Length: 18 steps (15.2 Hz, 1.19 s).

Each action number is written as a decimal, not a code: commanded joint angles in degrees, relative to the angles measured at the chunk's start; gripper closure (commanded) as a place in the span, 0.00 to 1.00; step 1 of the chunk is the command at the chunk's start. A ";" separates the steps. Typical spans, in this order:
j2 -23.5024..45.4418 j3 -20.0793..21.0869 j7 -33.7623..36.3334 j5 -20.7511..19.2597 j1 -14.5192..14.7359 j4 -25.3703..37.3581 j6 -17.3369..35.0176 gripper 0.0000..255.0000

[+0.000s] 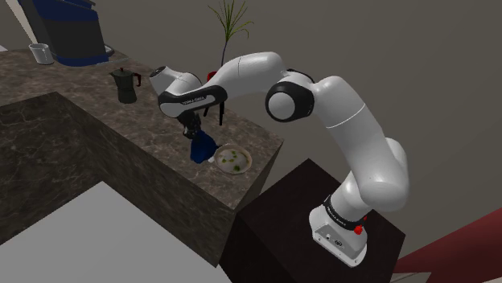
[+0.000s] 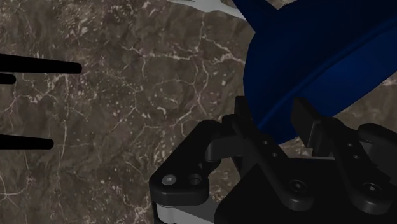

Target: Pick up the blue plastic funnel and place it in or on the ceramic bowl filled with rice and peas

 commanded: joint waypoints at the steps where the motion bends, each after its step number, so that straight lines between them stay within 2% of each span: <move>1: -1.01 0.08 -0.12 0.07 -0.02 -0.41 -0.56 1.00; 18: -8.46 0.56 -2.17 0.77 -0.05 -0.41 -7.72 1.00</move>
